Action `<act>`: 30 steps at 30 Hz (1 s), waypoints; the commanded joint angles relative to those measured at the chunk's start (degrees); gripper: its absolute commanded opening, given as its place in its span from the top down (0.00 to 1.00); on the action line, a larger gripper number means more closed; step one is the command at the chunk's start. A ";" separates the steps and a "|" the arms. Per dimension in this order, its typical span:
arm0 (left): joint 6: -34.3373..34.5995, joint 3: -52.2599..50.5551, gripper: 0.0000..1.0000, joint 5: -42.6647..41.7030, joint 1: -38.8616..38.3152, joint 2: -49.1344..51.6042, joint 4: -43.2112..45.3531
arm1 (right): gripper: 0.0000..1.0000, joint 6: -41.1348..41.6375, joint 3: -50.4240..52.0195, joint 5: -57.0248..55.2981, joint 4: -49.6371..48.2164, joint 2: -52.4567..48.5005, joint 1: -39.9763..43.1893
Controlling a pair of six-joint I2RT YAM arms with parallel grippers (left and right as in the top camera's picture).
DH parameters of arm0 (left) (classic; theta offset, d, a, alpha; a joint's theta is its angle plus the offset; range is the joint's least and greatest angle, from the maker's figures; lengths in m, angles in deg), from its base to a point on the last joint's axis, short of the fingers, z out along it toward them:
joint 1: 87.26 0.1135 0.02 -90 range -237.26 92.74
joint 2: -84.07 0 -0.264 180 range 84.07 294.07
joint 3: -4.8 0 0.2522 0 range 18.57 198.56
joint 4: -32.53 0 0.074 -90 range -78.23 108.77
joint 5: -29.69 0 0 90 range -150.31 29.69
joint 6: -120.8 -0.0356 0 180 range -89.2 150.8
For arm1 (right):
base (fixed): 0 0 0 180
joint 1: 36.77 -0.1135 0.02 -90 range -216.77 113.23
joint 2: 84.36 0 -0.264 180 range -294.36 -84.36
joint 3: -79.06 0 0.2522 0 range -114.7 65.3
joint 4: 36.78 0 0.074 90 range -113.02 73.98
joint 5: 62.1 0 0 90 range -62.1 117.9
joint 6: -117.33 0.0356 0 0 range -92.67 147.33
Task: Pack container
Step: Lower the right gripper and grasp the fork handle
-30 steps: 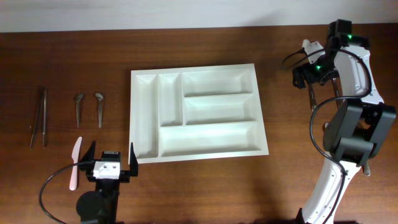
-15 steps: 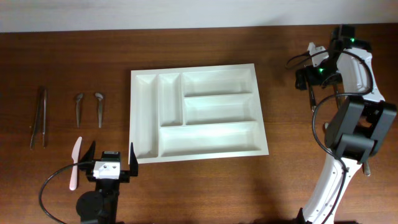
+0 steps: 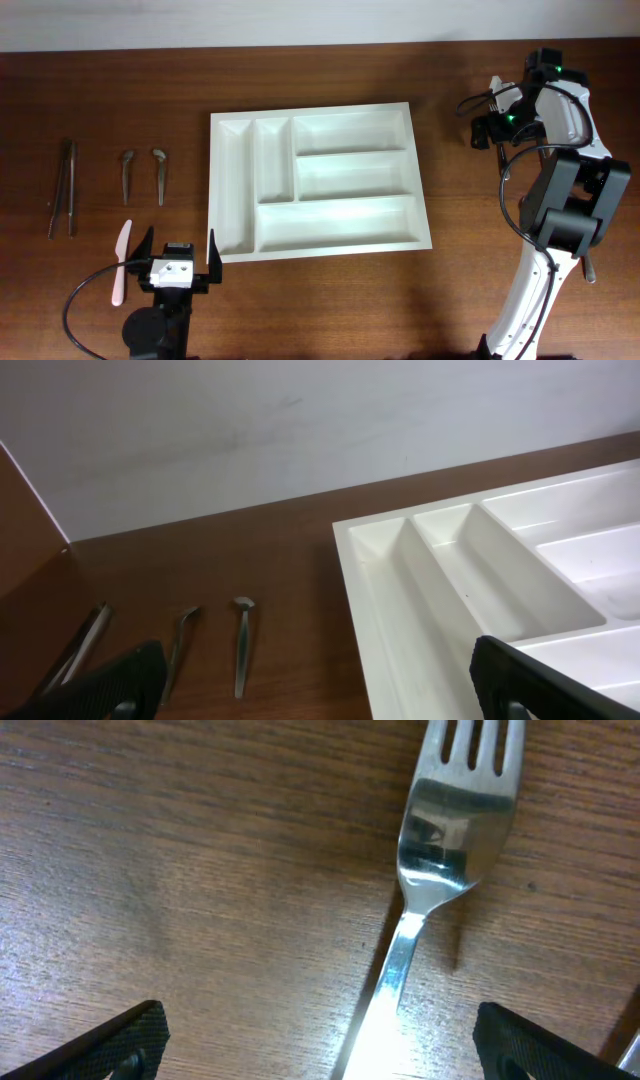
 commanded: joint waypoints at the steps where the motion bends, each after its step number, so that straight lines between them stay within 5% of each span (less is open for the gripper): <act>1: -0.87 -0.33 0.01 0.42 0.24 -0.44 0.00 | 0.01 0.70 -0.96 0.07 -0.13 -1.36 0.13; 30: -0.90 -0.33 0.01 0.44 0.24 -0.44 0.00 | 0.01 1.75 -0.96 -2.51 -3.02 -2.89 2.97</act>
